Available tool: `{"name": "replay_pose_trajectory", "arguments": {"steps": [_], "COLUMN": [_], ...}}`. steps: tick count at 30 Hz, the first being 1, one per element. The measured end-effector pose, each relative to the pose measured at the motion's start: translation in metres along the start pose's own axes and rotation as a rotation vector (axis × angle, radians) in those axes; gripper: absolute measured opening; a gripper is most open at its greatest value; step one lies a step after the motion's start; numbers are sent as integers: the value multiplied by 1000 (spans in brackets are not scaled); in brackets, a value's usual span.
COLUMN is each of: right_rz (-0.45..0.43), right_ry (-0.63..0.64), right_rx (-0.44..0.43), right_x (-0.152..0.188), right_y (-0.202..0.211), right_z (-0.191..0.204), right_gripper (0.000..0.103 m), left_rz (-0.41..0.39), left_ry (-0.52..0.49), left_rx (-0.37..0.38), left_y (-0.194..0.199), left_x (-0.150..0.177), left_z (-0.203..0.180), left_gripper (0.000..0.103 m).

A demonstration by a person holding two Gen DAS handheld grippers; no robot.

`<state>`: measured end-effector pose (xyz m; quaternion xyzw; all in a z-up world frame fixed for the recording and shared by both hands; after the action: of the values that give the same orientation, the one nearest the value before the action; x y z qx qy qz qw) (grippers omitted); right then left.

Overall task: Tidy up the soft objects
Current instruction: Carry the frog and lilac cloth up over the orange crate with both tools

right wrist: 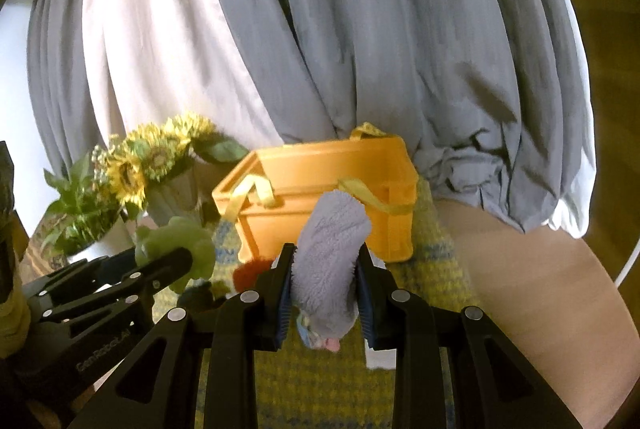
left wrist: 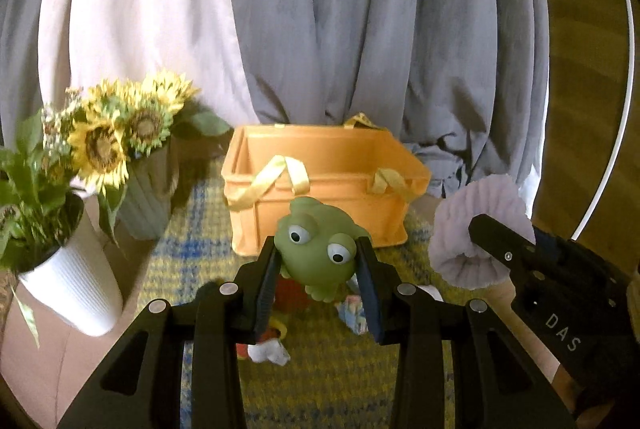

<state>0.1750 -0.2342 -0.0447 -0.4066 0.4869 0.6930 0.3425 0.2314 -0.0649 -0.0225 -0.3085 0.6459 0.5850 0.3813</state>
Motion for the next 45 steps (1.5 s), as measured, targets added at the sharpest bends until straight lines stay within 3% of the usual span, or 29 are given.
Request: {"name": "replay_pose_trajectory", "arguments": {"steps": [17, 32, 38, 45], "right_rz": [-123, -210, -190, -99], "right_ry": [34, 82, 77, 50], "right_rx": [-15, 16, 26, 42], "right_x": [-51, -102, -114, -128], "right_y": [-25, -66, -88, -126], "right_z": [7, -7, -12, -23], "right_gripper": [29, 29, 29, 29], "left_rz": [-121, -150, -110, -67], "left_ry": [-27, -41, -53, -88], "left_rx": [-16, -73, -94, -81], "left_y": [-17, -59, -85, -119], "left_x": [-56, -107, -120, -135], "left_z": [9, 16, 17, 15], "left_gripper": [37, 37, 37, 37]}}
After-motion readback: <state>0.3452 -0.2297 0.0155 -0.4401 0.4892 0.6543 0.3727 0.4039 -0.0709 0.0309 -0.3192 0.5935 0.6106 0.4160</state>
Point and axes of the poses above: each gripper's, at about its wrist camera, not at the fingertips, and y roughly against the way its jaws point, z to its left, x to its underside, the point moved 2 cm from there along -y, roughly the way its jaws point, and after that the axes turned 8 degrees about -x, right-handed, at the moved point
